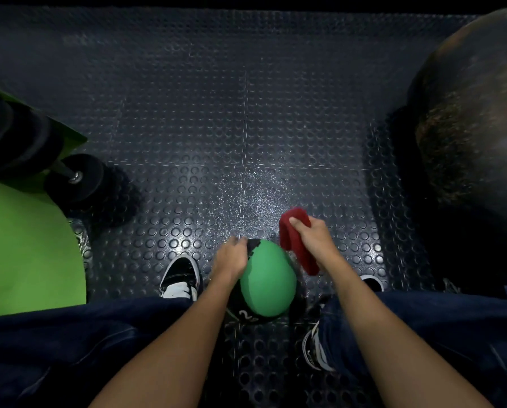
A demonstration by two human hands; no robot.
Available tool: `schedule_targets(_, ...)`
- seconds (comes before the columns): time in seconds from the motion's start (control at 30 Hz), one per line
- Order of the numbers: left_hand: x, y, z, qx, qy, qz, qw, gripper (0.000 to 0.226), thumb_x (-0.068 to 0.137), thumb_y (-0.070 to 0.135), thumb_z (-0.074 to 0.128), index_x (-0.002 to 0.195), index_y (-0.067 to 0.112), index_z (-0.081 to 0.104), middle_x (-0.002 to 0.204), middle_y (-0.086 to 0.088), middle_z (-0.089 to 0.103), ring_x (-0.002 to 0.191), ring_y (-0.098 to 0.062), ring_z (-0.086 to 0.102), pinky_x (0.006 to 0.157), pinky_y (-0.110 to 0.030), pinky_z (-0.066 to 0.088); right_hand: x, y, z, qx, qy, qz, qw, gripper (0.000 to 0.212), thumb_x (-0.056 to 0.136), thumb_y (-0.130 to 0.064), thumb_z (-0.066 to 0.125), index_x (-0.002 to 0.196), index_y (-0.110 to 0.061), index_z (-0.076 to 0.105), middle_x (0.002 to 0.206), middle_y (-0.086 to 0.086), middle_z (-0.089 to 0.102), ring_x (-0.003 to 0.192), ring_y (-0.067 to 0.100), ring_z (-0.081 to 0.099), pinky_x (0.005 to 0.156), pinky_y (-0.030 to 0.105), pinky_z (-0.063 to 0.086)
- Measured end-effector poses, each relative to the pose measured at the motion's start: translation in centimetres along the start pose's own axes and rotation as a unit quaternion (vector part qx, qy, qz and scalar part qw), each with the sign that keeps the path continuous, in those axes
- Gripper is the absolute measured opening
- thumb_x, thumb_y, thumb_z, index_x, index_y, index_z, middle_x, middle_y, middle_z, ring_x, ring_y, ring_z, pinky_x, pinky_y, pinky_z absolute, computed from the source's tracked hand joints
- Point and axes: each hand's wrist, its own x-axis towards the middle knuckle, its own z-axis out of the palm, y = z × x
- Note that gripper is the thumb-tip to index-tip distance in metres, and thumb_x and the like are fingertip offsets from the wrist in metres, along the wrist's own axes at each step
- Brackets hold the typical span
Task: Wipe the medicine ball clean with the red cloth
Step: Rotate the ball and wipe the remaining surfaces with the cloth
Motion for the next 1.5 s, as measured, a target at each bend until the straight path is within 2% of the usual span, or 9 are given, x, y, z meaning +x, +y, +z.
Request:
schedule_targets(0.2,-0.6,-0.3,-0.3,0.089,0.019,0.208,0.974,0.055,0.102,0.054,0.028,0.151,0.031,0.039,0.159,0.007,0.034,0.148,-0.02,0.025,0.119,-0.062,0.019,0.9,-2.4,1.4,-0.163,0.027,-0.182,0.969,0.024,0.089,-0.036,0.061,0.106,-0.02,0.069,0.089,-0.001,0.07,0.081,0.017,0.065,0.076,0.034,0.053)
schedule_targets(0.37,1.1,-0.2,-0.2,-0.023,0.082,0.142,0.986,0.057,0.102,0.056,0.025,0.145,0.027,0.049,0.149,-0.001,0.049,0.135,-0.024,0.047,0.112,-0.057,0.037,0.6,0.0,4.3,-0.343,-0.053,-0.308,0.886,0.04,0.091,-0.043,0.055,0.127,-0.026,0.056,0.127,-0.012,0.055,0.117,0.008,0.045,0.101,0.031,0.034)
schedule_targets(0.47,2.0,0.0,-0.4,-0.057,0.073,0.1,0.991,0.06,0.097,0.062,0.026,0.142,0.032,0.051,0.143,-0.002,0.053,0.129,-0.024,0.051,0.108,-0.056,0.042,1.6,1.0,5.3,-0.231,-0.003,-0.261,0.937,0.034,0.091,-0.039,0.055,0.121,-0.024,0.061,0.118,-0.009,0.062,0.11,0.01,0.054,0.097,0.032,0.042)
schedule_targets(0.6,3.3,1.8,-0.7,-0.057,0.064,0.046,0.995,0.058,0.099,0.06,0.027,0.143,0.031,0.05,0.144,-0.003,0.054,0.129,-0.028,0.051,0.111,-0.057,0.037,4.9,-1.0,4.6,-0.103,0.036,-0.067,0.992,0.013,0.094,-0.028,0.054,0.096,-0.019,0.064,0.077,-0.001,0.062,0.069,0.015,0.058,0.058,0.025,0.045)
schedule_targets(0.73,3.7,2.1,-0.7,-0.068,0.069,0.016,0.995,0.053,0.102,0.056,0.032,0.143,0.03,0.05,0.146,-0.002,0.053,0.131,-0.028,0.05,0.113,-0.058,0.034,7.2,1.3,3.4,0.048,0.038,0.133,0.989,0.024,0.094,-0.021,0.054,0.106,0.0,0.059,0.081,0.011,0.062,0.06,0.02,0.056,0.054,0.028,0.047)
schedule_targets(0.93,5.5,4.9,-1.5,-0.111,0.023,-0.048,0.992,0.05,0.106,0.045,0.027,0.107,0.008,0.06,0.101,-0.011,0.063,0.093,-0.027,0.061,0.093,-0.047,0.052,6.5,-2.6,1.9,-0.007,0.104,-0.023,0.994,0.024,0.097,-0.025,0.05,0.113,-0.012,0.062,0.082,0.001,0.064,0.074,0.02,0.064,0.076,0.039,0.056)
schedule_targets(1.2,5.3,7.5,-1.4,0.083,0.073,0.15,0.982,0.059,0.103,0.056,0.017,0.149,0.028,0.042,0.159,0.004,0.037,0.147,-0.027,0.03,0.117,-0.068,0.018,5.5,-6.7,2.8,-0.201,0.064,-0.28,0.936,0.018,0.092,-0.033,0.058,0.101,-0.019,0.066,0.093,-0.003,0.063,0.086,0.014,0.057,0.074,0.029,0.045)
schedule_targets(1.33,6.2,7.4,-1.2,0.062,0.107,0.102,0.987,0.058,0.102,0.054,0.018,0.141,0.028,0.05,0.149,0.003,0.049,0.135,-0.028,0.046,0.11,-0.065,0.033,6.7,-3.7,5.1,-0.238,0.009,-0.284,0.929,0.03,0.092,-0.037,0.055,0.118,-0.022,0.061,0.11,-0.006,0.062,0.104,0.015,0.054,0.089,0.034,0.042)
schedule_targets(1.5,7.0,7.6,-1.7,0.028,0.11,0.095,0.989,0.051,0.104,0.052,0.025,0.142,0.03,0.052,0.147,0.002,0.052,0.132,-0.026,0.05,0.112,-0.059,0.035,9.5,-2.0,3.6,0.003,0.077,-0.019,0.997,0.024,0.096,-0.026,0.051,0.112,-0.012,0.062,0.083,0.0,0.063,0.065,0.011,0.056,0.052,0.018,0.041)
